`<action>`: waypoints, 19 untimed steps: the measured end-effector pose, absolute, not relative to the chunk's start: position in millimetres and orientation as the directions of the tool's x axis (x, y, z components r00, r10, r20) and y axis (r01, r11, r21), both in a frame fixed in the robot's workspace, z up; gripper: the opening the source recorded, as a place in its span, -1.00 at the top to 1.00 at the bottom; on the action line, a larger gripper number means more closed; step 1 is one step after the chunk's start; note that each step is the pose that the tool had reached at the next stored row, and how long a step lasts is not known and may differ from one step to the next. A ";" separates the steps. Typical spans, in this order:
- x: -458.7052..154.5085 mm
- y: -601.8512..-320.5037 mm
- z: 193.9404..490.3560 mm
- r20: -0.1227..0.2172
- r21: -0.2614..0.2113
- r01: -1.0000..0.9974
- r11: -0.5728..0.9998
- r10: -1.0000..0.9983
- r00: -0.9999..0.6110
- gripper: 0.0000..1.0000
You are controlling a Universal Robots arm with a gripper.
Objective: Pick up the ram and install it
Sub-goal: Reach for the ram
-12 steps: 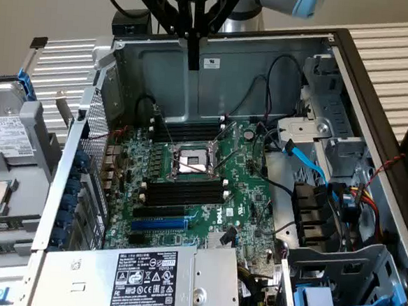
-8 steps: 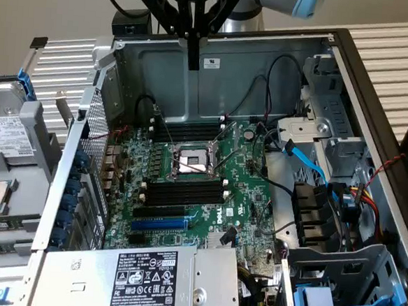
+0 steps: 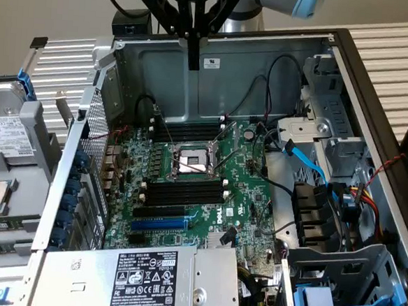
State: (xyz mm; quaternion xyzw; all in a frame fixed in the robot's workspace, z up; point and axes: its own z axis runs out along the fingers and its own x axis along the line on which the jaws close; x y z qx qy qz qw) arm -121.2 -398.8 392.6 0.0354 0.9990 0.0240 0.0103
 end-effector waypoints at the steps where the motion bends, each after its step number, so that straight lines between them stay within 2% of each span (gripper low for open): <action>1: -121.2 -398.8 392.6 -0.019 0.049 0.070 0.996 0.071 -0.997 0.79; 19: -124.9 -398.8 392.6 -0.019 0.049 0.070 0.996 0.071 -0.997 0.79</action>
